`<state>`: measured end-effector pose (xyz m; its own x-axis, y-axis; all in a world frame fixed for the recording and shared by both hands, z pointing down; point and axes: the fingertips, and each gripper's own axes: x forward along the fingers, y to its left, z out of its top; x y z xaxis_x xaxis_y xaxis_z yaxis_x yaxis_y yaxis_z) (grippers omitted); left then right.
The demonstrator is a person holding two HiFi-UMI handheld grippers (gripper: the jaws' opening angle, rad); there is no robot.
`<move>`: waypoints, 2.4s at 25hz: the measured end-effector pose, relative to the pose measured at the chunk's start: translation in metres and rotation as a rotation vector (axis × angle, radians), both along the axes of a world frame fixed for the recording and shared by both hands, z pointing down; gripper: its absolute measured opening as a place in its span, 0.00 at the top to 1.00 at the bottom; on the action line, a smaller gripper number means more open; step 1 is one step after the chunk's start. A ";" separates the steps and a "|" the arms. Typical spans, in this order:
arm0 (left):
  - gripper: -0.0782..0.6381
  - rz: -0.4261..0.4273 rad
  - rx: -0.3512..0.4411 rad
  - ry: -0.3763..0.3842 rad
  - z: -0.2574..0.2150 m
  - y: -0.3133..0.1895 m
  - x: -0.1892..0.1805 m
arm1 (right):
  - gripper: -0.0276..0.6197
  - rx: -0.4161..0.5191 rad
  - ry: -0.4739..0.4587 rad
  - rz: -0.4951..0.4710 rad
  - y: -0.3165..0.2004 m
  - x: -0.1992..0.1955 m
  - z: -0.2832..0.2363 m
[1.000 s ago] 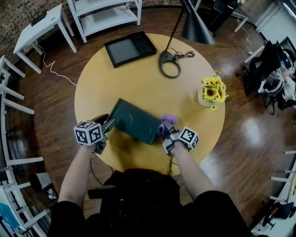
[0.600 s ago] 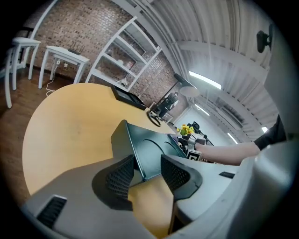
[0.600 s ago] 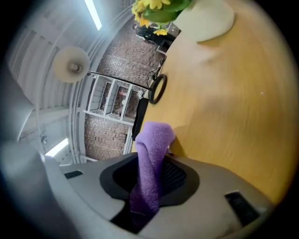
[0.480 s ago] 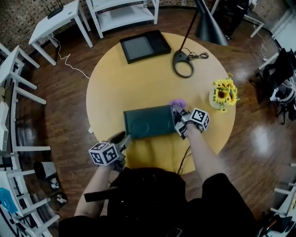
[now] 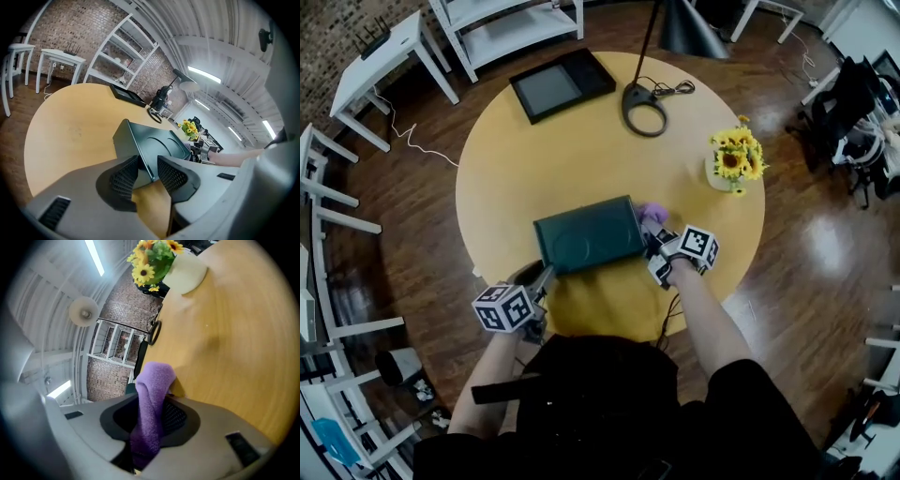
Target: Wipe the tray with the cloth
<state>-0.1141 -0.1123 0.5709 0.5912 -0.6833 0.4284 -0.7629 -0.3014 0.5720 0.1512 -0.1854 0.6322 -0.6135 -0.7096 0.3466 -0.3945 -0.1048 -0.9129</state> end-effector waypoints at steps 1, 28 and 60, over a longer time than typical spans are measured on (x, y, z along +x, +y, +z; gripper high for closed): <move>0.73 0.005 0.000 -0.004 0.000 0.001 0.001 | 0.78 0.007 0.008 0.007 0.003 0.002 0.000; 0.63 0.307 0.042 0.031 0.015 -0.128 0.010 | 0.78 0.018 -0.053 0.537 0.102 -0.004 0.009; 0.64 0.179 -0.106 0.248 0.016 0.024 0.066 | 0.78 -0.087 -0.091 0.016 -0.045 -0.028 -0.002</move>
